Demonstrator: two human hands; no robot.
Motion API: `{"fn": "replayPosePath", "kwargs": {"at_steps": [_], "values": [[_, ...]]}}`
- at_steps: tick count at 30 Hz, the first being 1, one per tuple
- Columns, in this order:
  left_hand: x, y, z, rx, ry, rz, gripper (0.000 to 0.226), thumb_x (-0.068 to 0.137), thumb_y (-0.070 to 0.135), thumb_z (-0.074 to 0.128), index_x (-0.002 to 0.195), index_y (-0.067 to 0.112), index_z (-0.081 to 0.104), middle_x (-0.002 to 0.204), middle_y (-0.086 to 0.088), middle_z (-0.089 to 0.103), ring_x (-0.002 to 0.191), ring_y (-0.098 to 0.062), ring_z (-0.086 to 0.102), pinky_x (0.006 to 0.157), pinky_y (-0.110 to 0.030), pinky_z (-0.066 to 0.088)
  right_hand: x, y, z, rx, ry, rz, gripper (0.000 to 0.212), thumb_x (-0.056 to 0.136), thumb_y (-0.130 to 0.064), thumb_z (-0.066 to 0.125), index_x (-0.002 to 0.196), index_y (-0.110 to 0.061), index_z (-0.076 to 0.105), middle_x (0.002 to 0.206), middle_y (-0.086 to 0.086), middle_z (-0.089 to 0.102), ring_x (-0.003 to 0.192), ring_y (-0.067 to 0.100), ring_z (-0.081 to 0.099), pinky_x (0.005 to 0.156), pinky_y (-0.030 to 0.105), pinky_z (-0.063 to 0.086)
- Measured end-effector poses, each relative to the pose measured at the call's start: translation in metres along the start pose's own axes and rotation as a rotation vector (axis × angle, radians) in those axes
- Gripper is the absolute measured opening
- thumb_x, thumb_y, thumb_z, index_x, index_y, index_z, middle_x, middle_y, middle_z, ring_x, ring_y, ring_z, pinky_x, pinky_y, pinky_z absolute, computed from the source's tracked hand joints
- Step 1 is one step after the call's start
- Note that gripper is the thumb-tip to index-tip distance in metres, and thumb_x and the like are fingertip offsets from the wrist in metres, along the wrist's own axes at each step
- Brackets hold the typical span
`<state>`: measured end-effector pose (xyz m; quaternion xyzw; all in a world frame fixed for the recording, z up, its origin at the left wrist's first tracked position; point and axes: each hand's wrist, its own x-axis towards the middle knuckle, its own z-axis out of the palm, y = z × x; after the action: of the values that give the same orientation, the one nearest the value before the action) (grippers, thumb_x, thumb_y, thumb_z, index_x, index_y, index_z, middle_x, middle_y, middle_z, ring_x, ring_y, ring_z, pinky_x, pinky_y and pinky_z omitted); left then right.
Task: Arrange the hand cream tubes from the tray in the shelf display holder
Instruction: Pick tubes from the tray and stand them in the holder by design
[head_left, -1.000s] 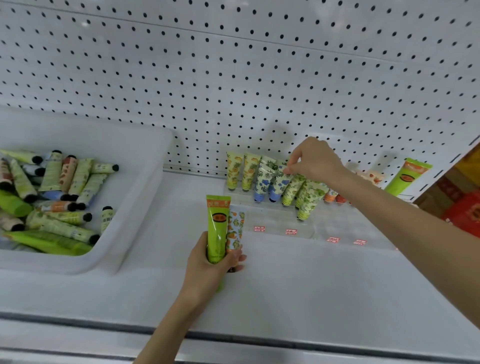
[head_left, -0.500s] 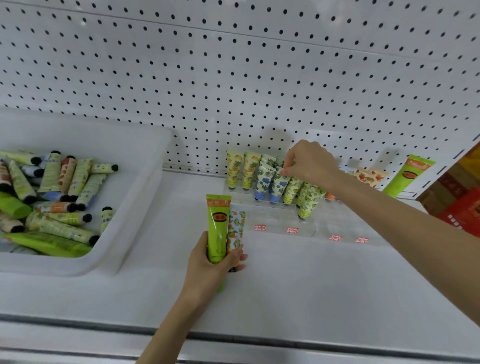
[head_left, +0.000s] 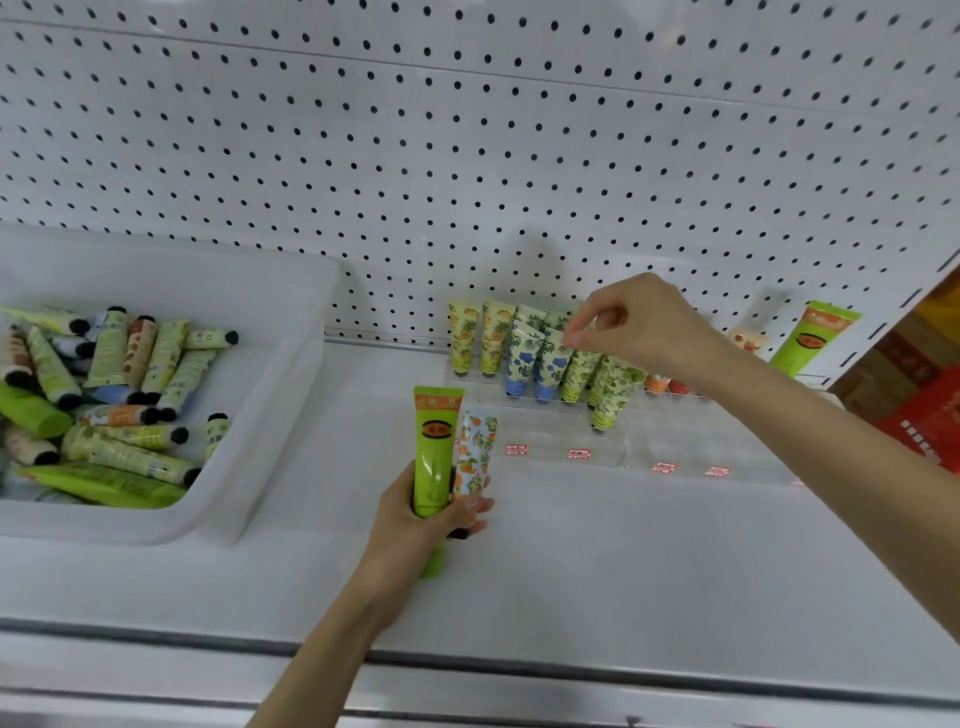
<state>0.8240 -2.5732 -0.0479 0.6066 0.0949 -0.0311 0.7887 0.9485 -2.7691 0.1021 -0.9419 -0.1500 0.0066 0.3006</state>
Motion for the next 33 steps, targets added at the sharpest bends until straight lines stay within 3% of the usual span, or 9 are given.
{"fn": "replayPosePath", "kwargs": {"at_steps": [5,12,15,18,20,22,25,29,33], "values": [[-0.019,0.004,0.034,-0.157,-0.145,-0.054,0.045,0.074,0.003,0.076,0.115,0.006,0.059,0.105,-0.011,0.073,0.093,-0.031,0.071,0.071,-0.032,0.058,-0.068,0.009,0.021,0.293,-0.239,0.098,0.017,0.082,-0.026,0.071,0.093,-0.013,0.07,0.079,0.007,0.065,0.056,0.012,0.062,0.048,0.018,0.048],[-0.029,-0.003,0.086,-0.122,-0.283,-0.062,0.048,0.071,0.007,0.076,0.115,0.009,0.059,0.103,-0.013,0.073,0.093,-0.033,0.071,0.071,-0.033,0.057,-0.107,0.048,0.022,0.618,-0.287,0.273,0.016,0.082,-0.018,0.072,0.085,-0.003,0.068,0.068,0.003,0.072,0.065,0.013,0.068,0.054,0.021,0.05],[-0.025,-0.008,0.099,-0.111,-0.26,-0.076,0.042,0.074,0.009,0.073,0.113,0.008,0.058,0.102,-0.016,0.072,0.093,-0.032,0.071,0.073,-0.035,0.058,-0.115,0.061,0.012,0.701,-0.242,0.299,0.004,0.083,-0.012,0.07,0.086,-0.01,0.069,0.07,0.002,0.072,0.065,0.013,0.067,0.055,0.02,0.05],[-0.014,-0.013,0.104,-0.079,-0.19,-0.062,0.03,0.082,0.012,0.064,0.111,0.01,0.058,0.102,-0.009,0.073,0.088,-0.027,0.072,0.071,-0.035,0.059,-0.115,0.077,-0.006,0.729,-0.132,0.335,0.007,0.085,-0.009,0.067,0.091,-0.007,0.068,0.072,0.005,0.072,0.064,0.014,0.067,0.056,0.02,0.052],[-0.006,-0.017,0.102,0.047,-0.116,-0.02,0.021,0.09,0.013,0.059,0.111,0.012,0.057,0.094,-0.003,0.075,0.07,-0.02,0.07,0.059,-0.03,0.056,-0.11,0.09,-0.021,0.689,-0.025,0.307,0.002,0.085,-0.008,0.066,0.087,-0.008,0.067,0.069,0.006,0.07,0.062,0.016,0.067,0.057,0.021,0.054],[0.001,-0.021,0.098,0.17,-0.042,0.015,0.018,0.095,0.022,0.054,0.109,0.011,0.058,0.077,-0.001,0.07,0.051,-0.017,0.055,0.047,-0.027,0.045,-0.102,0.104,-0.033,0.605,0.082,0.26,0.002,0.085,-0.006,0.066,0.086,-0.008,0.066,0.07,0.007,0.069,0.062,0.016,0.068,0.059,0.022,0.056],[0.009,-0.023,0.097,0.179,-0.018,0.022,0.025,0.098,0.029,0.045,0.104,0.007,0.056,0.063,-0.004,0.058,0.044,-0.015,0.044,0.042,-0.025,0.038,-0.084,0.122,-0.039,0.535,0.212,0.207,0.009,0.084,-0.003,0.066,0.086,-0.011,0.063,0.079,0.011,0.07,0.061,0.012,0.069,0.059,0.018,0.056],[0.013,-0.025,0.1,0.209,-0.016,0.015,0.026,0.1,0.029,0.041,0.1,0.005,0.053,0.058,-0.004,0.057,0.041,-0.015,0.043,0.04,-0.023,0.036,-0.051,0.142,-0.026,0.478,0.281,0.173,0.012,0.085,-0.004,0.066,0.094,-0.006,0.06,0.088,0.018,0.069,0.062,0.013,0.069,0.066,0.026,0.059],[0.013,-0.027,0.101,0.213,-0.01,0.013,0.029,0.1,0.03,0.039,0.099,0.004,0.052,0.058,-0.006,0.056,0.04,-0.015,0.043,0.039,-0.023,0.035,-0.024,0.146,-0.008,0.379,0.303,0.115,0.018,0.085,-0.009,0.068,0.099,-0.005,0.059,0.083,0.01,0.07,0.065,0.015,0.07,0.069,0.038,0.059]]}}
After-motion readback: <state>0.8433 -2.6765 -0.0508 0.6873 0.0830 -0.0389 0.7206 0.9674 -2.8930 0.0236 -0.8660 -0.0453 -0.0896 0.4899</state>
